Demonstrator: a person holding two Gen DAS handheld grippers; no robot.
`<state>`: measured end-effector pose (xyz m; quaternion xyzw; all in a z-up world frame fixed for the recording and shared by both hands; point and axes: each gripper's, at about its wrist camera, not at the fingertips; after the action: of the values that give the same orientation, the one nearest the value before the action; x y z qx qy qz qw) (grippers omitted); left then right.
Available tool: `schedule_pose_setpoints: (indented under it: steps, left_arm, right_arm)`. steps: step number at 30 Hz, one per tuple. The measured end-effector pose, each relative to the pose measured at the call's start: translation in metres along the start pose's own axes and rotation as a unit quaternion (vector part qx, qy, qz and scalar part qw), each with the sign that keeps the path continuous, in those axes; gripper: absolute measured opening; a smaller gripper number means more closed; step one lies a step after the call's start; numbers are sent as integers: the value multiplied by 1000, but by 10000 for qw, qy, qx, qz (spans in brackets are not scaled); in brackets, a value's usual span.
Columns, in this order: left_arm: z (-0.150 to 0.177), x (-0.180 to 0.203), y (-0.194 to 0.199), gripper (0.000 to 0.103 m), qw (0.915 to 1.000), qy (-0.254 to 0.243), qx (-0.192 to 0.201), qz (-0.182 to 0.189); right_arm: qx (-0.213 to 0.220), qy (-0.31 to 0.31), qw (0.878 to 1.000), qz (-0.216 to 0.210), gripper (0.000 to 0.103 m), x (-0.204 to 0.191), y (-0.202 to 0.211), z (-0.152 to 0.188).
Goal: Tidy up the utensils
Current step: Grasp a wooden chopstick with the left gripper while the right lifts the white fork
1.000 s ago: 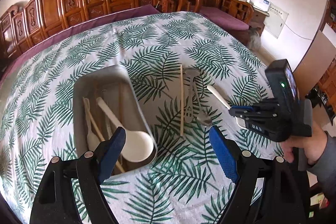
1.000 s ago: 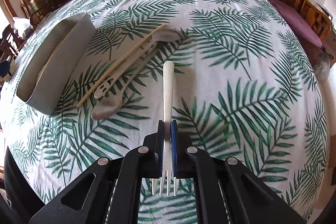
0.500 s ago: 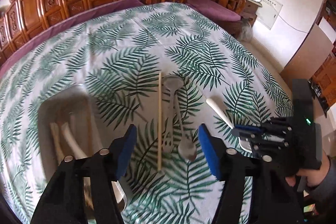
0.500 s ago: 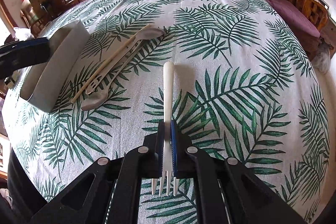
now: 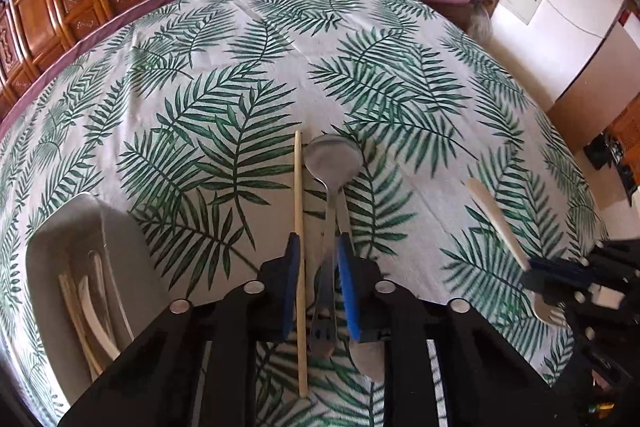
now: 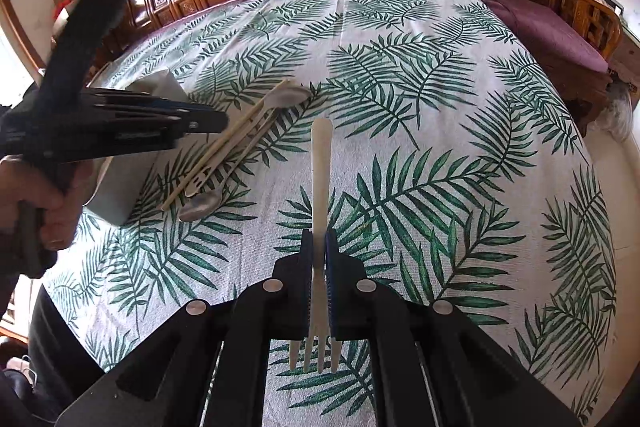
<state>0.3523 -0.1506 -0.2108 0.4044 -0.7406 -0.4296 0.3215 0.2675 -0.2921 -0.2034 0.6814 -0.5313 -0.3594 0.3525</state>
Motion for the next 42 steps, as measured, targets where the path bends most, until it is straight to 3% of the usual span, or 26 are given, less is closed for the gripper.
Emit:
schedule_pose_setpoints:
  steps: [15, 17, 18, 23, 32, 37, 40, 42]
  left_arm:
    - [0, -2, -22, 16, 9994, -20, -256, -242]
    - [1, 0, -22, 11, 9994, -45, -264, -232]
    - [0, 1, -22, 0, 9993, -66, -288, -238]
    - [3, 7, -20, 0, 9983, -217, -277, -469]
    - [9, 6, 18, 0, 9981, -209, 10, -580]
    - [2, 2, 7, 0, 9982, -170, -150, -561]
    - [0, -2, -5, 12, 9980, -12, -289, -565]
    - [-1, -6, -10, 13, 9978, 81, -360, -554]
  right_arm:
    - [46, 4, 10000, 19, 7, 10, 1, 1]
    - [29, -73, 10000, -19, 7, 15, 0, 1]
    - [29, -69, 10000, 6, 7, 15, 0, 0]
    - [59, -80, 9999, -12, 7, 16, 3, 0]
    - [181, -6, 9998, -63, 7, 8, 13, -4]
    - [233, 17, 9997, -83, 7, 6, 18, -5]
    - [237, 33, 9997, -80, 7, 5, 19, -5]
    - [236, 41, 9997, -79, 7, 5, 19, -5]
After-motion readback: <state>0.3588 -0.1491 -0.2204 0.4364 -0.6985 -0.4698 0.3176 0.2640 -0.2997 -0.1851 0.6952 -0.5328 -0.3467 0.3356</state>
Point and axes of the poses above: each gripper's, at about its wrist camera, not at the fingertips, and y roughly against the way its jaws point, x to its right, z to its underside, and after that the axes turned 5 degrees about z, right-handed
